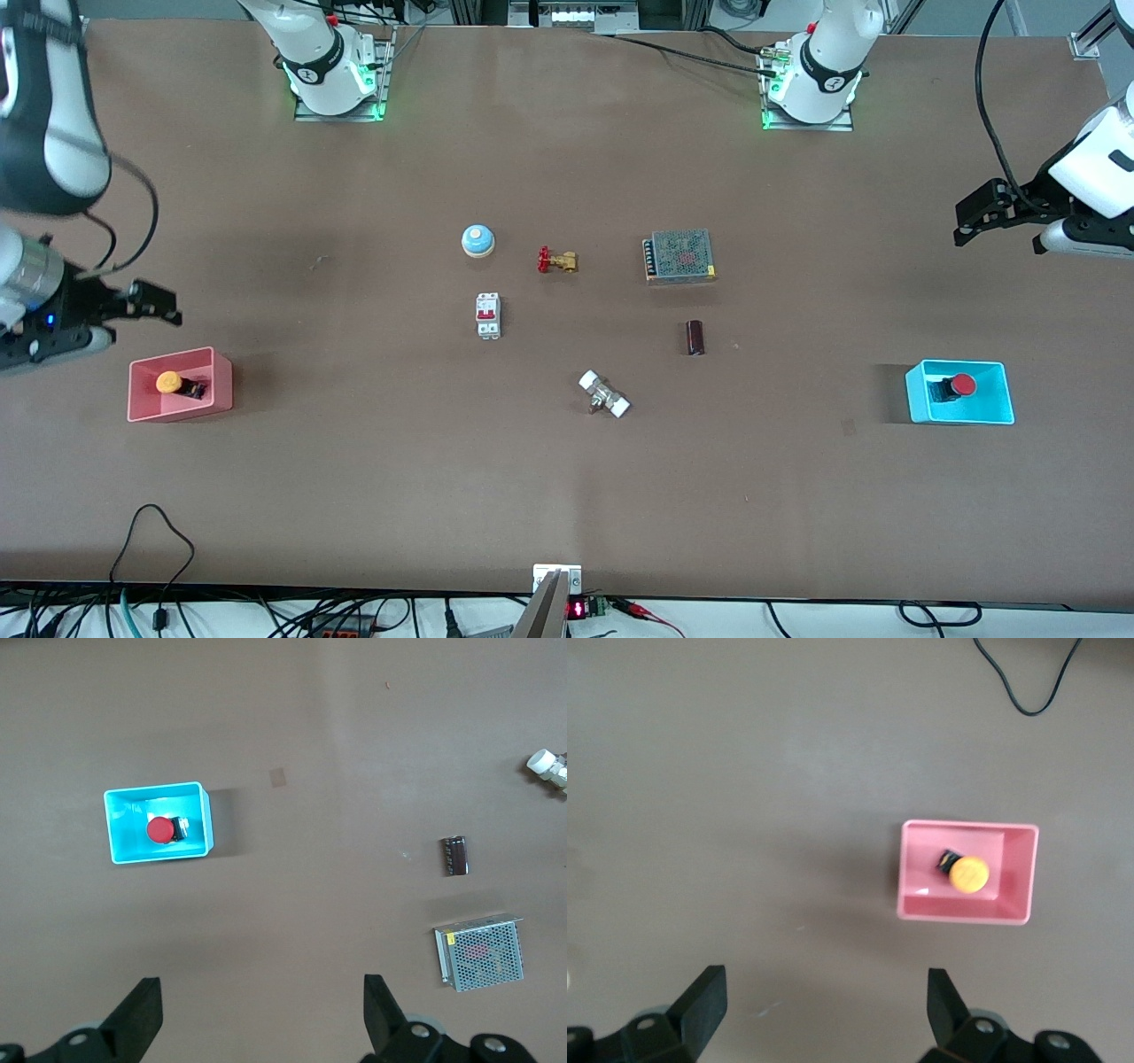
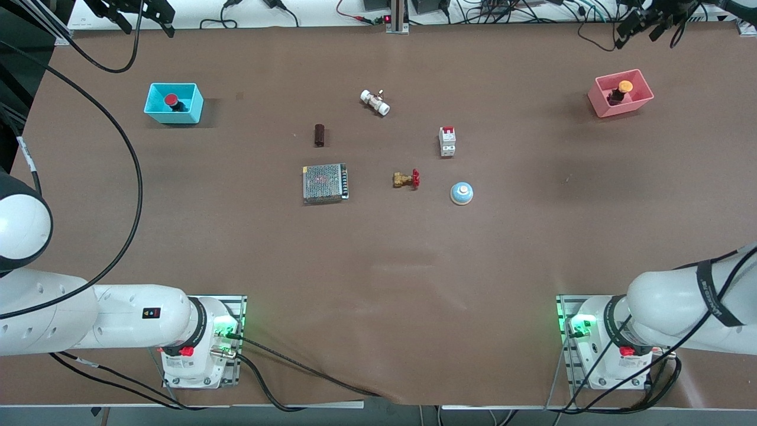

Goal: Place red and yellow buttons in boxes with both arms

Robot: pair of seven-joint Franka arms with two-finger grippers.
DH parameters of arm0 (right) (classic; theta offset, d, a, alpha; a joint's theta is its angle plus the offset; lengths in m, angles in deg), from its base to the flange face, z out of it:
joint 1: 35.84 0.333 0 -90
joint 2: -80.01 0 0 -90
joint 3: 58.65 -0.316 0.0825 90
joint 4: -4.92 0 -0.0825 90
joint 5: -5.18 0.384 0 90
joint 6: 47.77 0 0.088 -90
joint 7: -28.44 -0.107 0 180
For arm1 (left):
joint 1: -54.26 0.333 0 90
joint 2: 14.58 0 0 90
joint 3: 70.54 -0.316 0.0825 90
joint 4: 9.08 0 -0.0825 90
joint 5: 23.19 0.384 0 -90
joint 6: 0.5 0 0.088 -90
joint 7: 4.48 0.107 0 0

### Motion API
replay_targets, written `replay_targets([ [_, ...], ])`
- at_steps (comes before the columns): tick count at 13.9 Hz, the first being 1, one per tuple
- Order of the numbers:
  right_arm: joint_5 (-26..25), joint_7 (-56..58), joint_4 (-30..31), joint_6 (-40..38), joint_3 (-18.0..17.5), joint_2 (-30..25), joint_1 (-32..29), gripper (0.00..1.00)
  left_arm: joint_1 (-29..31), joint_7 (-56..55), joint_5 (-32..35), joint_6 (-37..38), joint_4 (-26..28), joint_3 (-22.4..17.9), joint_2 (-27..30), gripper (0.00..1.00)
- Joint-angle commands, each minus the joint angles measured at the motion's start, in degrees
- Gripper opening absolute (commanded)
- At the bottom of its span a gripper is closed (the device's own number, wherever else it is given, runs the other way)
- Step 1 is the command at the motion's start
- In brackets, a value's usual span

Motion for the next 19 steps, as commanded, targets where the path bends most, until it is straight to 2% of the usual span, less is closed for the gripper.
replay_targets([
  [1, -0.76, -13.69, 1.3, -4.11, 0.53, -6.7, 4.78, 1.0, -1.8, 0.96, -0.16, -0.62, 1.07, -1.92, 1.69, 1.0],
  [5, -0.67, -16.99, 1.03, -8.86, 0.26, -9.53, 7.78, 1.0, -1.89, 1.05, 0.02, 5.0, -4.81, -1.57, -1.64, 1.0],
  [12, 0.47, -22.26, 0.33, -10.45, 0.26, -9.45, 10.15, 1.0, -1.19, 1.66, -0.07, 6.31, -5.17, -1.66, -1.82, 1.0],
  [16, 0.56, -21.92, -1.16, -10.98, 9.38, -8.74, 18.41, 1.0, -1.19, 1.66, -0.07, 6.67, -5.26, -1.66, -1.82, 1.0],
  [19, 0.56, -21.74, -1.25, -10.89, 13.52, -8.66, 21.93, 1.0, -1.19, 1.66, -0.07, 6.68, -5.26, -1.66, -1.82, 1.0],
])
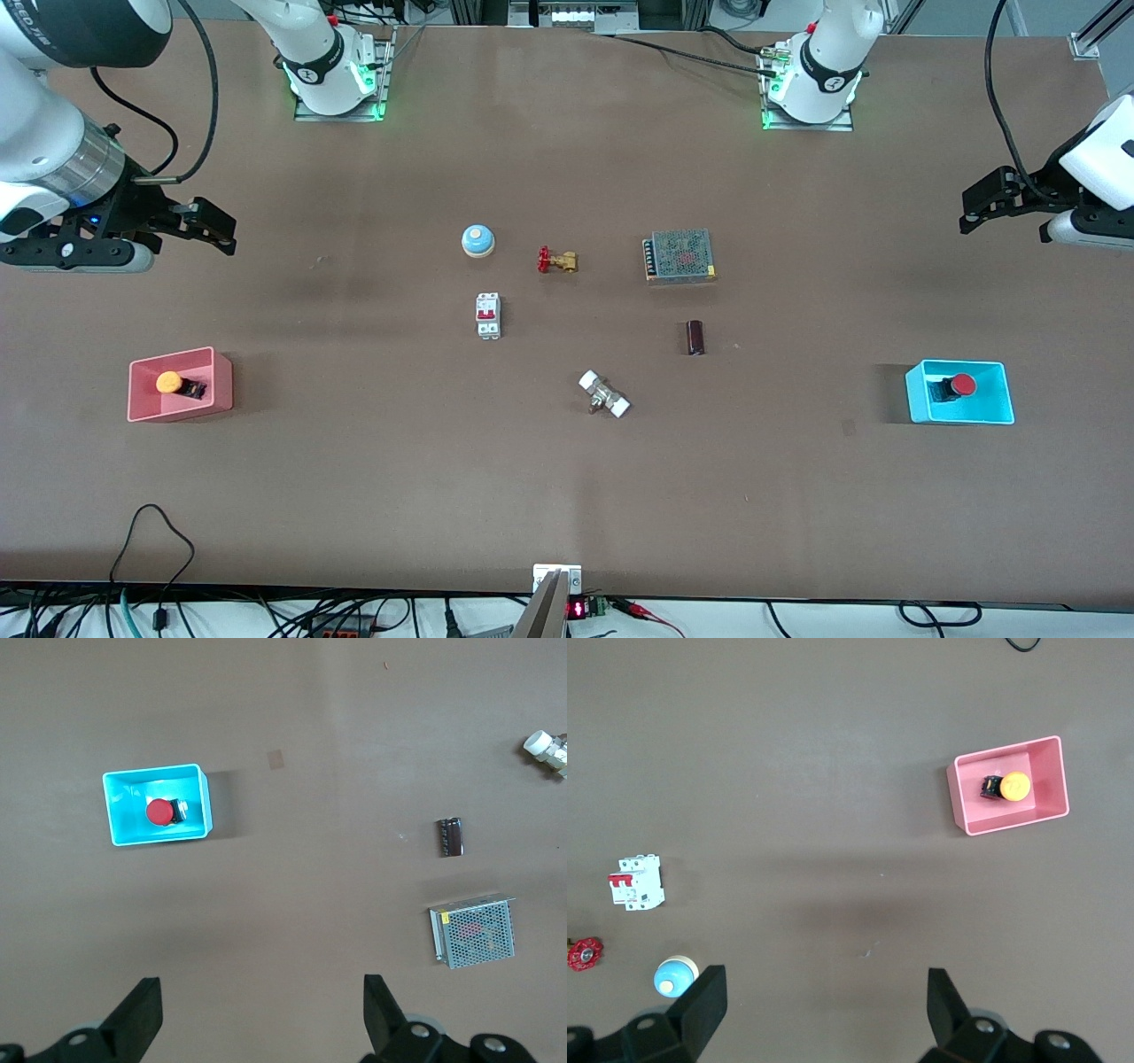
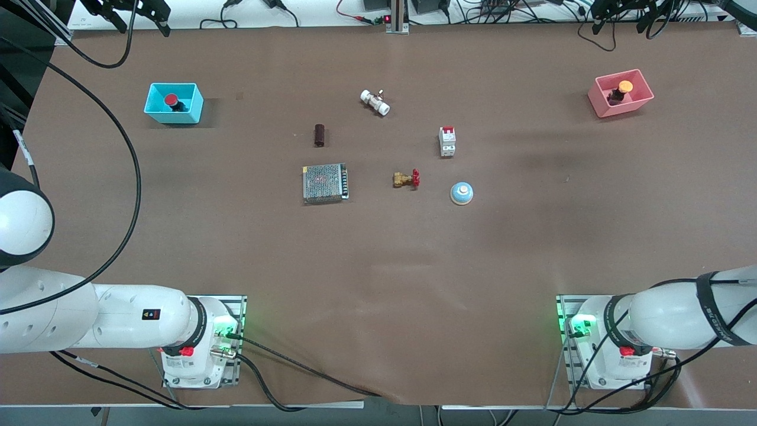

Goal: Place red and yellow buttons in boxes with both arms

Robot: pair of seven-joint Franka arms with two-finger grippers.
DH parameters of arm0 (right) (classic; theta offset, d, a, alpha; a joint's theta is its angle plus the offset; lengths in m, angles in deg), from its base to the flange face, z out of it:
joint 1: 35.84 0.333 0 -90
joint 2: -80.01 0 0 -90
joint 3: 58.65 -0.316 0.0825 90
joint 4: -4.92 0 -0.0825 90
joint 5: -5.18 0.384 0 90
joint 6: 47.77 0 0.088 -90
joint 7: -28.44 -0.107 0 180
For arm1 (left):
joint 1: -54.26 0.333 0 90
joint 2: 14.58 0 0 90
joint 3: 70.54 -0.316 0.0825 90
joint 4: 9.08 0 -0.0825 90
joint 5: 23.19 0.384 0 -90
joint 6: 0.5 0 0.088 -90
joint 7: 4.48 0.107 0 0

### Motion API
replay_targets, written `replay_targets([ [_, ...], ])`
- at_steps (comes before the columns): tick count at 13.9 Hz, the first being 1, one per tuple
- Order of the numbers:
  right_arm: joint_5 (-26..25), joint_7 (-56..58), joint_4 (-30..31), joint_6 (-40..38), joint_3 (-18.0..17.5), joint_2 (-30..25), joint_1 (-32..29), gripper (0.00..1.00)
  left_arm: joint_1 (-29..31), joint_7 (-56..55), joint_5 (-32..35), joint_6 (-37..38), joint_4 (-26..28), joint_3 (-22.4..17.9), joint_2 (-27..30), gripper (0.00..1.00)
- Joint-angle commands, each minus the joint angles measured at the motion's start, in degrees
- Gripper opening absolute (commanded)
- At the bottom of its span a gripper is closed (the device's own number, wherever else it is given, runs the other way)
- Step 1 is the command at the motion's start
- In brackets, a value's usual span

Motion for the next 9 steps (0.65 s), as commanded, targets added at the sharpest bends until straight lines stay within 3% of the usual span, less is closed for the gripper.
replay_targets([
  [1, 0.48, -0.42, -1.34, -1.29, 2.76, 0.42, 2.32, 1.0, -0.1, 1.45, -0.07, 1.49, -1.89, -0.3, -0.82, 1.0],
  [9, 0.48, -0.51, -1.25, -1.29, 2.15, 0.86, 1.53, 1.0, -0.1, 1.36, -0.07, 2.37, -1.89, -0.3, -0.65, 1.0],
])
